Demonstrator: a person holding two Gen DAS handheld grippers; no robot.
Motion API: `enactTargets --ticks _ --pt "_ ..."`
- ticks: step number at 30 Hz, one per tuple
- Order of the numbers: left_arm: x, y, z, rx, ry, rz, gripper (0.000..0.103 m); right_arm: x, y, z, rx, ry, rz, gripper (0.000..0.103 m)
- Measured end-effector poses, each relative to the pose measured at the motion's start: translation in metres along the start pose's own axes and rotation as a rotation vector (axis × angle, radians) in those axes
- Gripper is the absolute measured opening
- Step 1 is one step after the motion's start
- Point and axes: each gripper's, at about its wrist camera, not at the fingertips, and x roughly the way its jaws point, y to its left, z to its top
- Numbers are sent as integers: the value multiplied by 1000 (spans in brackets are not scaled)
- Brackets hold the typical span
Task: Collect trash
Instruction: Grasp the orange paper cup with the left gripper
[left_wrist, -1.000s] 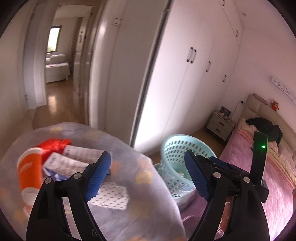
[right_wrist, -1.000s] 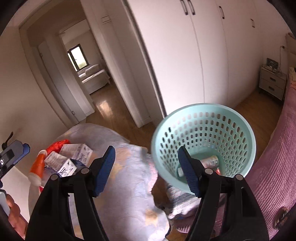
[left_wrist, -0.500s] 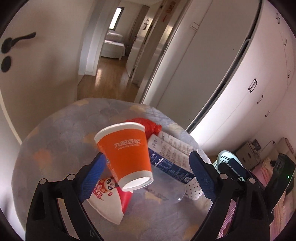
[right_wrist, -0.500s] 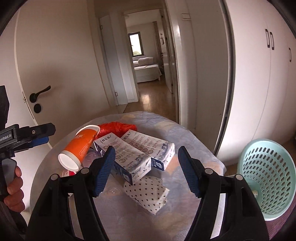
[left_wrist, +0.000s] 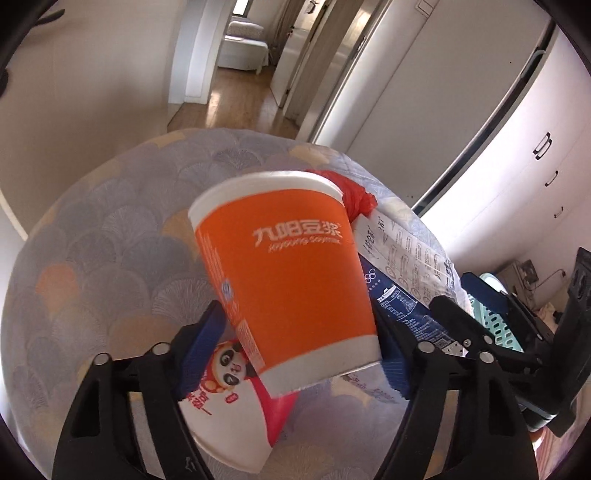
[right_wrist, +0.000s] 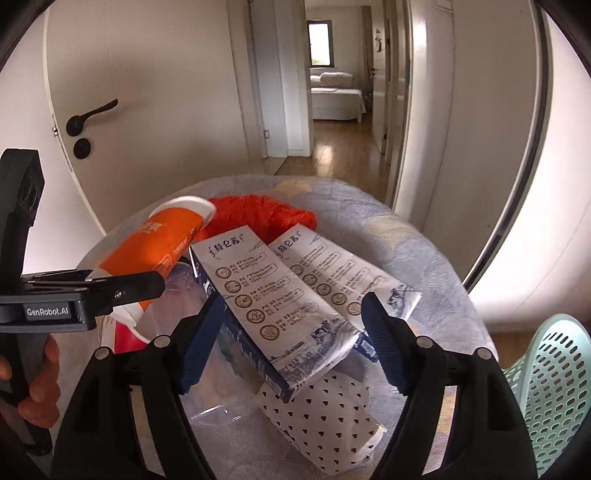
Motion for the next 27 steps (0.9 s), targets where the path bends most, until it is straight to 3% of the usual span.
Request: enactTargets --ticks 2,14,18,27 --pt "5 1 0 -3 19 -41 55 7 0 0 -7 20 2 79" --pt "-25 16 -16 10 -46 -86 54 30 17 -3 -68 87 8 82" --pt "-34 15 -18 16 -63 -86 54 27 21 -8 -79 98 -10 69" --pt "-54 8 -35 36 -111 -93 54 -9 19 -26 -9 34 -11 62"
